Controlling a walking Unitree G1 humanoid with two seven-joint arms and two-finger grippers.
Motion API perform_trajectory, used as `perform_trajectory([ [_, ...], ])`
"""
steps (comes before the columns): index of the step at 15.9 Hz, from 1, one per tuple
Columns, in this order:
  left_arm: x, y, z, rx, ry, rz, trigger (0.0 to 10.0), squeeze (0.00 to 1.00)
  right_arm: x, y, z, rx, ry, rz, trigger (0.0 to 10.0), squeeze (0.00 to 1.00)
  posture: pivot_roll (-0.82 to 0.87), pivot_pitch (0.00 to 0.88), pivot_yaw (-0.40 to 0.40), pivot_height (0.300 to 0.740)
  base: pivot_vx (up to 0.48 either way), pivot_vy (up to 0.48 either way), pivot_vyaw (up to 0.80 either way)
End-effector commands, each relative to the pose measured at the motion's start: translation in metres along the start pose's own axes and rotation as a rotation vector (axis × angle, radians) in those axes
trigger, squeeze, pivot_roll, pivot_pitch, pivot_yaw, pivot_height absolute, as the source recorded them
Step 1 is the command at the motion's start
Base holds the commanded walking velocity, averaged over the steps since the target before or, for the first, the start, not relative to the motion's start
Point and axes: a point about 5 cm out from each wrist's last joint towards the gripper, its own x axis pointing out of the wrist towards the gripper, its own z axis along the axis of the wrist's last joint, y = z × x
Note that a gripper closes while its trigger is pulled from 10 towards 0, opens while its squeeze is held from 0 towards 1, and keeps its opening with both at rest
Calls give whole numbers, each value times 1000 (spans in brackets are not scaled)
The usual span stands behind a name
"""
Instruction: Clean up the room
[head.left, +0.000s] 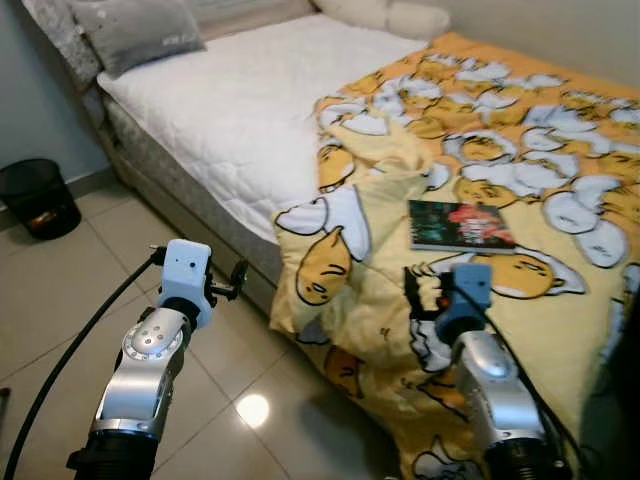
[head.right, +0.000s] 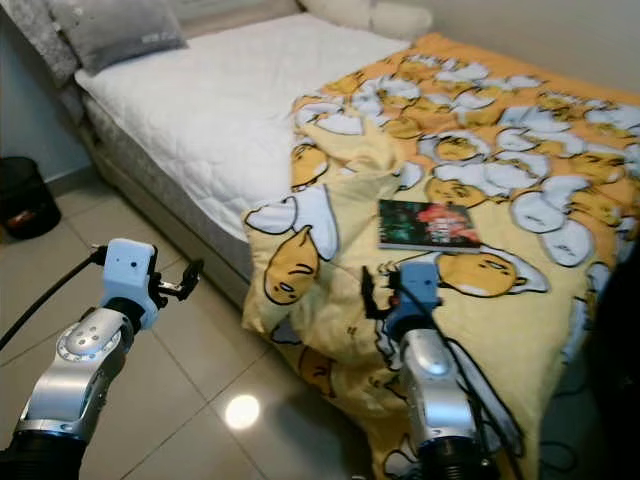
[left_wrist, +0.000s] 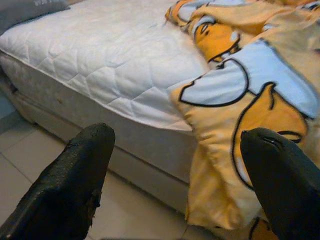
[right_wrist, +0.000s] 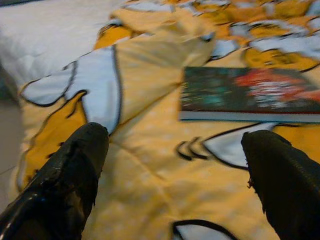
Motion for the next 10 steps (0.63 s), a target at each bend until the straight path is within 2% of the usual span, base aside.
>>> perform_trajectory([
  [1,-1,3,3,6,-13,-1,10000,1000,2,5,5,4,-17,2,10000,0,-2,0,-9,740,0,0,0],
  [4,-1,3,4,0,-18,0,10000,1000,3,5,7,7,-21,5,10000,0,-3,0,-8,740,181,0,-729],
  [10,-1,3,5,-4,-21,1,10000,1000,3,6,8,5,-24,11,10000,0,-4,0,-9,740,332,0,0],
])
